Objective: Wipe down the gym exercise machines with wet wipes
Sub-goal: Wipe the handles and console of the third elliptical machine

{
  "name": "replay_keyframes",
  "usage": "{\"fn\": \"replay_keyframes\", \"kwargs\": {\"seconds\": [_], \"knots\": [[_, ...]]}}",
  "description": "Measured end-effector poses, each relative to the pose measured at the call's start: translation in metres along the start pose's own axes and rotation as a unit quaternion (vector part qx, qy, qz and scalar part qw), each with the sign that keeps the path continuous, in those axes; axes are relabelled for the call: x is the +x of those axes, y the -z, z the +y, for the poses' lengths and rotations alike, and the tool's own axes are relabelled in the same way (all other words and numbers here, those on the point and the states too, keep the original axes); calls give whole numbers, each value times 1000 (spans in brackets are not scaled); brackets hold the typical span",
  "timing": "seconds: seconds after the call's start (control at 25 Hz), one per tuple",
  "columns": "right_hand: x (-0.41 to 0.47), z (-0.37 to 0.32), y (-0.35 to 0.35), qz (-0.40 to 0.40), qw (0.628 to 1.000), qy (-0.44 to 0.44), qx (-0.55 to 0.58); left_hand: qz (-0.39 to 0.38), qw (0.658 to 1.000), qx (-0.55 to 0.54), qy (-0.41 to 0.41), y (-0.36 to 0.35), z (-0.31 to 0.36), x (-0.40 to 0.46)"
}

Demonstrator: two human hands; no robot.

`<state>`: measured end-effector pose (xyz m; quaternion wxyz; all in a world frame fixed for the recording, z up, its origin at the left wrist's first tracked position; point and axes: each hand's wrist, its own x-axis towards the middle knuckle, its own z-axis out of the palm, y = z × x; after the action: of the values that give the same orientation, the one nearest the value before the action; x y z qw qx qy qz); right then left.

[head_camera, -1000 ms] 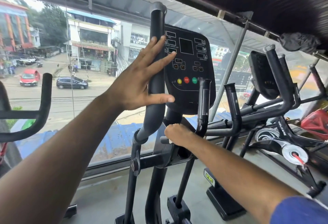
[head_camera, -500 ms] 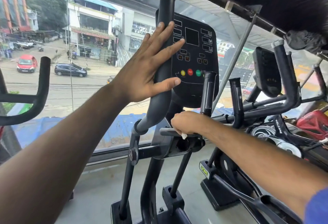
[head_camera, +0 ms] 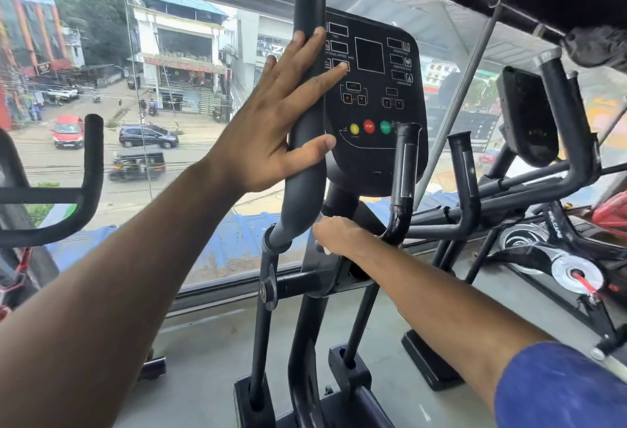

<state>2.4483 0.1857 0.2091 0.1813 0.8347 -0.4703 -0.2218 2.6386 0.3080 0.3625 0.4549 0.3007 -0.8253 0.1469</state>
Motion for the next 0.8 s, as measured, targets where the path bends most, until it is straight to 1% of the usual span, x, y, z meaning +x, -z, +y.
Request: {"fn": "replay_keyframes", "kwargs": {"seconds": [0.12, 0.2, 0.32, 0.36, 0.4, 0.44, 0.48, 0.52, 0.56, 0.6, 0.64, 0.68, 0.72, 0.76, 0.8], "knots": [[-31, 3, 4, 26, 998, 34, -41, -5, 1000, 1, 6, 1, 2, -1], [-57, 9, 7, 67, 995, 50, -61, -7, 1000, 3, 10, 3, 3, -2], [-85, 17, 0, 123, 990, 66, -34, -14, 1000, 10, 18, 4, 7, -2], [-90, 16, -7, 149, 986, 77, -1, -16, 1000, 17, 20, 5, 8, -3], [-93, 13, -18, 170, 981, 75, 65, -18, 999, 30, 21, 5, 8, -2], [-96, 7, -33, 184, 967, 59, 168, -20, 999, 42, 22, 6, 10, -2], [-97, -4, -51, 189, 934, 25, 302, -23, 998, 50, 26, 7, 12, -1], [-96, -18, -69, 197, 863, -25, 465, -26, 998, 54, 35, 8, 14, -1], [-95, -30, -85, 204, 728, -84, 649, -28, 997, 54, 49, 8, 18, -2], [-94, -38, -95, 209, 531, -137, 810, -30, 996, 52, 66, 8, 23, -1], [-90, -43, -100, 211, 318, -171, 908, -31, 995, 52, 83, 6, 28, 0], [-85, -43, -102, 212, 151, -186, 948, -34, 993, 56, 97, 5, 33, 1], [-78, -41, -104, 220, 40, -196, 955, -35, 992, 62, 108, 4, 37, 2], [-73, -39, -102, 226, -18, -209, 951, -35, 990, 71, 114, 3, 40, 3], [-70, -36, -98, 230, -49, -216, 948, -33, 989, 81, 118, 3, 42, 4]]}}
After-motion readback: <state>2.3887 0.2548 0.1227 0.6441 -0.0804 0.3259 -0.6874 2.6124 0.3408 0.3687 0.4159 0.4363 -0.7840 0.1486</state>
